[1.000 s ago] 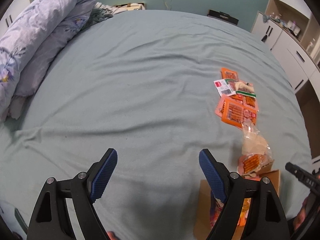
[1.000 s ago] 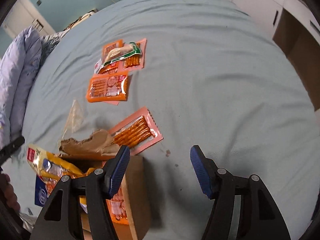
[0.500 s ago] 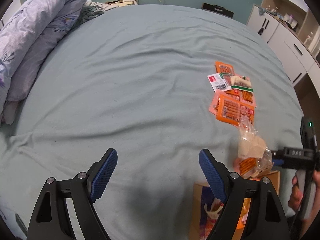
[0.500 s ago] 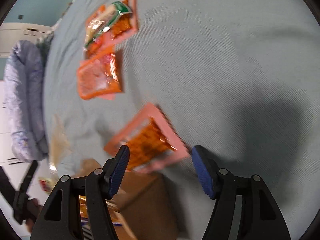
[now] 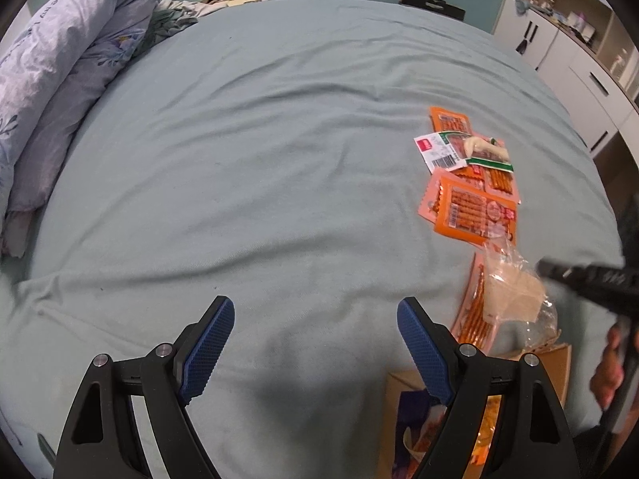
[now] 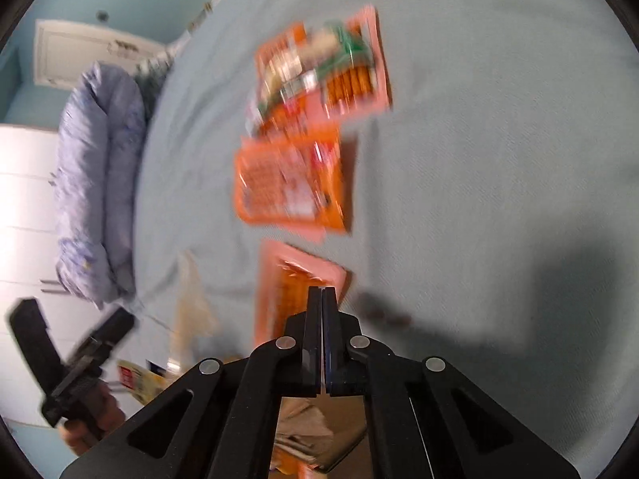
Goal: Organize snacks
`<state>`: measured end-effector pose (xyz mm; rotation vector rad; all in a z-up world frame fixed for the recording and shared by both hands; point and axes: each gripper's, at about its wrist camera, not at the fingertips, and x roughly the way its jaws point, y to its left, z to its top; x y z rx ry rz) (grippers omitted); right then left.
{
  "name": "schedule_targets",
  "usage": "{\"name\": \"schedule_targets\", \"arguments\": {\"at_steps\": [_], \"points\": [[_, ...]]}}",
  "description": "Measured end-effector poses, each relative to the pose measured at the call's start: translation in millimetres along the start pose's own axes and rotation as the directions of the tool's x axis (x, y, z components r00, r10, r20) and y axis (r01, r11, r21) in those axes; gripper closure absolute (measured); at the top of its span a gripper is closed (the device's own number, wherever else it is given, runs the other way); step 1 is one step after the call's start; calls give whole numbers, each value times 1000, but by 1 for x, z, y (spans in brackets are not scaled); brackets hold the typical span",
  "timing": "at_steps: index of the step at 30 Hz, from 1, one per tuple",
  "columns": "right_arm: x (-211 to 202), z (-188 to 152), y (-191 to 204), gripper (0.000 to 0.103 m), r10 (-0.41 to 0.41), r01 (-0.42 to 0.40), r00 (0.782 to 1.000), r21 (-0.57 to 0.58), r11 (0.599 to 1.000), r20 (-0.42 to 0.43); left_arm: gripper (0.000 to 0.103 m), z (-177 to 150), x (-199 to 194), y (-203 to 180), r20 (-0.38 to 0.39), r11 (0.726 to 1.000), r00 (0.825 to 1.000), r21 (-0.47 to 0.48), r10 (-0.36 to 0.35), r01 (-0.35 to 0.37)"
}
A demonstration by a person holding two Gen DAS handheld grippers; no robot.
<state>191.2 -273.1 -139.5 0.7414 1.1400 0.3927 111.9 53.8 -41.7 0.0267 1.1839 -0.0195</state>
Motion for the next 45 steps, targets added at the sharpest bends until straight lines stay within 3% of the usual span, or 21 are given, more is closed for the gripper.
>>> {"name": "schedule_targets", "arguments": {"at_steps": [4,8,11,12,14,15,16,20,25,28,33,36,38,41,43,45], "points": [[-37,8,-18,103,-5,-1,988,38,999,156,18,0,3,-1,-3,1000,1000,-3,7,-7],[-27,3,-33,103,30,-42,994,120,992,105,18,0,4,-1,-13,1000,1000,-6,0,0],[-9,3,-24,103,-26,19,997,94,995,71,18,0,2,-2,-9,1000,1000,-2,4,-4],[-8,5,-15,98,-61,57,995,50,997,82,18,0,2,-1,-9,1000,1000,-2,4,-4],[-12,11,5,77,-127,131,985,-29,991,113,18,0,2,-1,-9,1000,1000,-3,3,-3],[-12,15,13,53,-155,167,978,-82,983,139,18,0,2,-1,-10,1000,1000,-4,3,-3],[-13,17,21,38,-159,176,975,-103,979,152,18,0,3,-1,-12,1000,1000,-5,4,-4],[-6,29,30,36,-111,128,983,-112,985,147,18,0,5,0,-19,1000,1000,-12,2,-2],[27,53,38,36,-196,204,978,-148,968,66,18,1,10,2,-36,1000,999,-18,-14,14],[34,64,53,36,-234,250,968,-236,939,92,18,3,14,3,-44,1000,999,-11,-11,11],[50,78,91,36,-330,367,930,-441,819,161,18,7,23,6,-61,1000,998,-19,-8,7],[68,72,104,36,-286,284,955,-540,792,84,18,10,29,8,-74,1000,997,-25,-9,7],[77,64,116,36,-282,250,958,-615,748,45,18,12,32,9,-81,999,997,-31,-17,14],[93,41,137,36,-337,278,939,-739,613,74,18,14,34,10,-84,999,996,-35,-21,18],[99,28,144,31,-366,301,925,-784,542,102,18,14,35,10,-88,999,996,-32,-22,19],[112,13,151,31,-415,349,897,-819,455,151,18,14,37,10,-90,999,996,-28,-20,17]]}}
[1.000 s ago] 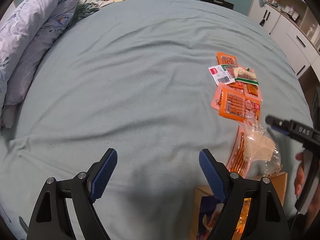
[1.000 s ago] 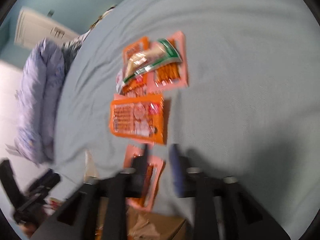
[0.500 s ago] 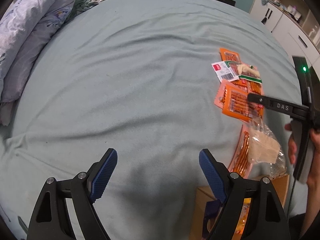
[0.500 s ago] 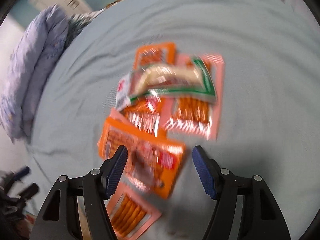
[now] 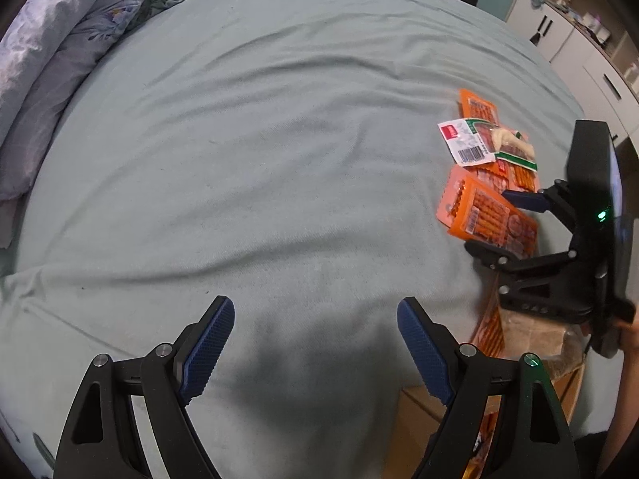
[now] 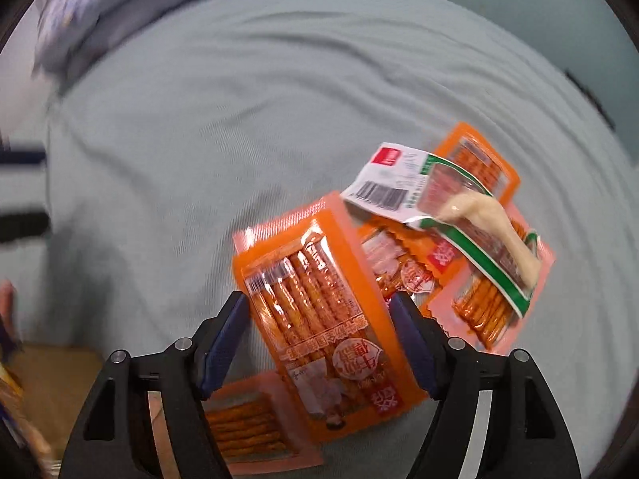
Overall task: Organize snacks
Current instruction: 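Lift the orange pack with the right gripper while the left gripper reaches for a pink pack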
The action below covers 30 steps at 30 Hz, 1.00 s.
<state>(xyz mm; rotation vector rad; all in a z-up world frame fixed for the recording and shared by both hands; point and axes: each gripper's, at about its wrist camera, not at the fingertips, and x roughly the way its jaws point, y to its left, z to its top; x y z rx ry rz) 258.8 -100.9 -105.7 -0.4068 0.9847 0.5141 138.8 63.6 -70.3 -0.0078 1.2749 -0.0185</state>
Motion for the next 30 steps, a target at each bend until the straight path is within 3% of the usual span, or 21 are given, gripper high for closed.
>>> {"name": "schedule_targets", "arguments": {"at_steps": [3,5,8,13,17,20,24,30], "points": [[0,-4,8,32,-30,30,1000,0,1000,-1,18,-1,1,1,0,1000,1000,3,11,-11],[-9,-5,0,43,-33,32,999,31,999,21,18,-1,0,3,7,1000,1000,-3,16,-16],[-31,-12,-16,66,15,-28,997,182,983,72,18,-1,-2,5,21,1000,1000,-13,23,-23],[-64,-36,-30,67,68,-123,985,363,924,161,18,-5,-7,9,37,999,999,-30,40,-39],[-115,-64,-41,67,-102,-48,962,527,848,252,18,-10,-17,14,68,999,997,-41,31,-28],[-155,-85,-51,67,-150,-89,935,624,776,320,18,-12,-22,14,87,999,996,-27,29,-26],[-193,-128,-34,67,-106,-247,901,697,673,422,18,-15,-27,11,90,1000,996,3,8,-8],[-180,-181,2,67,15,-319,927,766,558,375,18,-15,-33,-5,111,998,994,66,0,-8]]}}
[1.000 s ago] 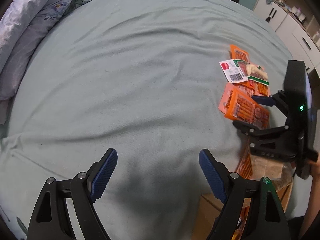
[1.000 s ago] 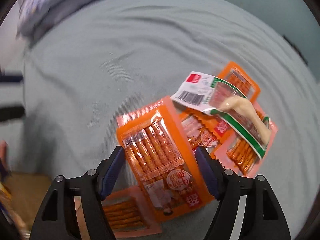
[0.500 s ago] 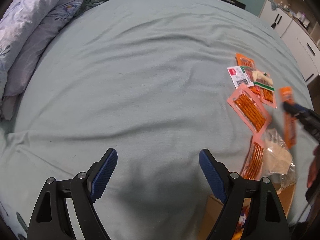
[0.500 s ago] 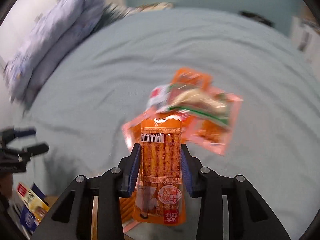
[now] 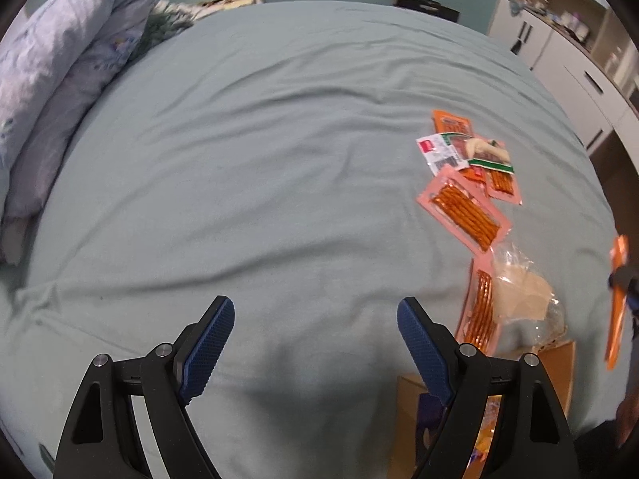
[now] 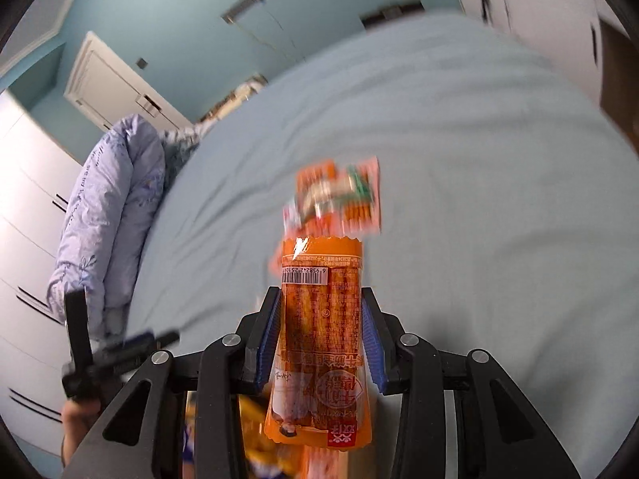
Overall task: Organize snacks
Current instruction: 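Lift the orange pack with the right gripper while the left gripper reaches for a pink pack, then carry both packs to the box and open both grippers over it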
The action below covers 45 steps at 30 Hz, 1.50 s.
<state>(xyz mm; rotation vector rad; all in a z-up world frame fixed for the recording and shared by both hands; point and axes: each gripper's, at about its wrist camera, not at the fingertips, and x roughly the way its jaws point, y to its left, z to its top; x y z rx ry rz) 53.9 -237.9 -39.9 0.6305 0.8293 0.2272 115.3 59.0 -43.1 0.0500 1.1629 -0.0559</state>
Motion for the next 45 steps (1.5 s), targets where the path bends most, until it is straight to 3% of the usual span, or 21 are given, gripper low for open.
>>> {"name": "schedule_targets", "arguments": {"at_steps": [3,8,12,15,20,22,23,25,30,32,33,36,40,45], "points": [[10,-6,0,67,23,-22,997,18,1000,-70,18,5,-1,-13,15,998,1000,59,20,-21],[34,18,3,67,13,-13,997,3,1000,-76,18,27,3,-41,7,987,1000,159,-11,10],[32,31,-24,67,28,-23,996,56,998,-79,18,54,19,-86,-50,940,994,323,-98,109],[42,52,-45,67,25,-16,997,108,994,-79,9,73,45,-125,-120,893,986,421,-118,158],[38,63,-77,67,71,-51,995,240,969,-74,7,81,106,-189,-219,799,976,588,12,122],[39,66,-82,66,81,-59,994,259,964,-75,7,80,124,-201,-231,774,971,625,58,102],[40,67,-84,66,84,-61,994,262,963,-75,0,79,135,-206,-239,764,968,638,79,95],[43,69,-86,66,96,-71,992,265,962,-82,0,83,147,-209,-263,775,962,621,69,114],[55,68,-92,66,124,-89,986,273,958,-112,0,104,156,-201,-309,865,951,472,-18,170],[58,68,-95,66,128,-90,984,279,956,-121,4,104,156,-200,-315,872,949,458,-24,174],[58,69,-97,66,131,-91,984,282,955,-125,12,103,153,-200,-318,867,948,462,-35,187],[56,70,-102,66,130,-89,984,299,950,-120,17,100,138,-201,-264,864,964,481,-20,149],[53,72,-103,66,124,-82,985,314,946,-116,18,96,105,-182,-219,892,974,430,-49,142],[44,74,-102,66,95,-61,990,305,950,-99,18,90,14,-147,-84,917,989,372,-122,145]]}}
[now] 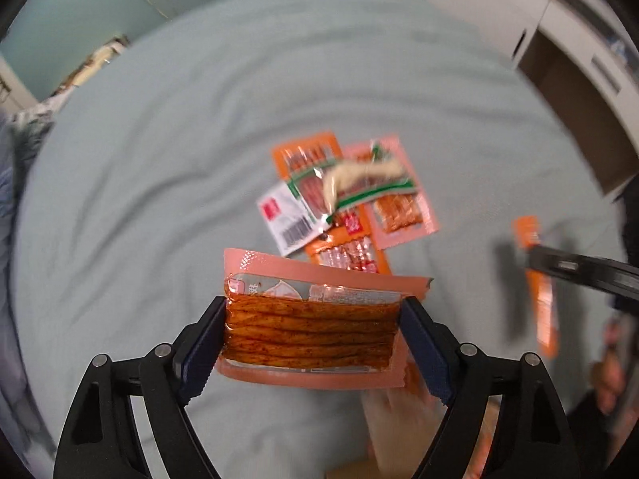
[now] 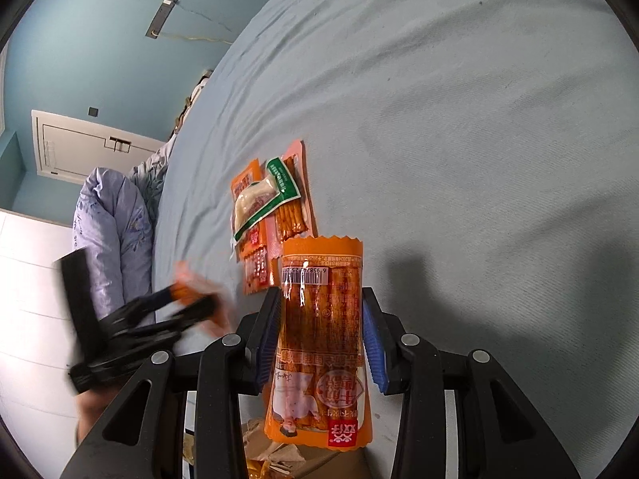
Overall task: Organize snacks
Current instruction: 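Carry both packs to the box and open both grippers over it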
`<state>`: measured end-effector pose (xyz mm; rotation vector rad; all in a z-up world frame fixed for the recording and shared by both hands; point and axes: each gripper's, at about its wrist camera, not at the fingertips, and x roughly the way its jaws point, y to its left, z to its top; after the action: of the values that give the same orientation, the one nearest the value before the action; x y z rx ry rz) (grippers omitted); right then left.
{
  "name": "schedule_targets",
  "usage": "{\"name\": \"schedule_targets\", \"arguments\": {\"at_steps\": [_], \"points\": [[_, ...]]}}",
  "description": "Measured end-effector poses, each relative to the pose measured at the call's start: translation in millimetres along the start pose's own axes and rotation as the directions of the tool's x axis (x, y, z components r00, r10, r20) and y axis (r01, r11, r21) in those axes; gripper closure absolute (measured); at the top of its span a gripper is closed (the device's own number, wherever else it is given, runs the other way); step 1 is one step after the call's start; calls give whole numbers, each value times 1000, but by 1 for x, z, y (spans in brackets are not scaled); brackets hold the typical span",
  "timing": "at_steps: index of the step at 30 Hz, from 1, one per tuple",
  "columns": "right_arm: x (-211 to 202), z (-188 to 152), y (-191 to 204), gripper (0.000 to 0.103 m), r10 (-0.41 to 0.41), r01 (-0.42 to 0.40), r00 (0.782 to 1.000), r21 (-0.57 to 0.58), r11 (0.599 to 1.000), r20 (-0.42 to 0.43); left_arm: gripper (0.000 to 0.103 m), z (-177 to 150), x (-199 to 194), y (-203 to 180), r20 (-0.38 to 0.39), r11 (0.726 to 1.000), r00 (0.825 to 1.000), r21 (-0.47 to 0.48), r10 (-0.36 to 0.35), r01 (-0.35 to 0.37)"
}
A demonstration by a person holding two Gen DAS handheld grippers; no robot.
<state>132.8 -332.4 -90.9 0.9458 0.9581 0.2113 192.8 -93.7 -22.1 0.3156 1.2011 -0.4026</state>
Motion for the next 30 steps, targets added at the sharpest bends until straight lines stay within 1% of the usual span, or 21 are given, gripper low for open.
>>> {"name": "schedule_targets", "arguments": {"at_steps": [2,4,5,7,8,9,11,13,14,15,16,18,21,22,25,26,27,28,29,30], "points": [[-2,-1,0,66,3,-3,1000,8,1000,7,18,-17,-45,1,67,1000,997,-7,-24,25],[-3,-4,1,66,5,-6,1000,11,1000,9,17,-43,-87,-9,126,997,989,0,-82,83],[-4,-5,2,66,4,-4,1000,11,1000,12,17,-56,-102,-16,145,994,983,16,-109,108],[-6,-10,4,66,-3,3,1000,4,1000,21,17,-83,-112,-36,159,991,979,44,-128,123],[-8,-14,5,66,-5,5,1000,-6,1000,26,16,-102,-110,-49,149,991,980,60,-131,123],[-10,-19,7,66,-6,6,1000,-15,1000,29,15,-107,-102,-60,139,991,982,66,-127,119],[-18,-30,12,66,9,-7,999,-36,999,42,10,-131,-87,-73,133,993,986,75,-100,91],[-27,-42,19,66,29,-26,998,-63,998,49,10,-152,-63,-85,129,996,990,84,-49,39],[-33,-50,23,66,41,-36,998,-82,996,52,10,-159,-53,-89,114,996,993,94,-13,2],[-40,-60,29,66,58,-52,997,-109,993,53,10,-161,-47,-87,103,995,995,98,19,-29],[-46,-68,33,64,75,-68,996,-132,989,52,10,-164,-46,-87,103,994,994,102,33,-44],[-57,-89,44,64,119,-109,992,-200,974,40,10,-168,-54,-76,135,993,990,107,43,-58],[-65,-114,53,64,134,-125,991,-264,956,15,6,-170,-72,-54,193,994,977,43,93,-103],[-67,-121,57,64,137,-129,990,-289,948,8,4,-170,-79,-42,216,994,970,0,109,-111],[-68,-135,73,64,145,-147,989,-370,917,-32,2,-175,-94,-8,259,986,958,-142,124,-89],[-64,-137,79,64,152,-164,987,-397,903,-62,2,-177,-97,5,265,977,956,-200,127,-75],[-58,-141,86,62,149,-176,984,-423,889,-96,2,-179,-98,13,264,970,956,-236,126,-62],[-50,-145,92,55,124,-166,985,-445,880,-123,2,-180,-98,21,261,962,958,-269,120,-47],[-41,-147,96,50,81,-133,988,-459,879,-132,2,-181,-98,29,257,955,960,-296,113,-33],[-35,-149,97,35,45,-100,991,-464,880,-129,2,-183,-97,34,256,948,960,-317,110,-24]]}}
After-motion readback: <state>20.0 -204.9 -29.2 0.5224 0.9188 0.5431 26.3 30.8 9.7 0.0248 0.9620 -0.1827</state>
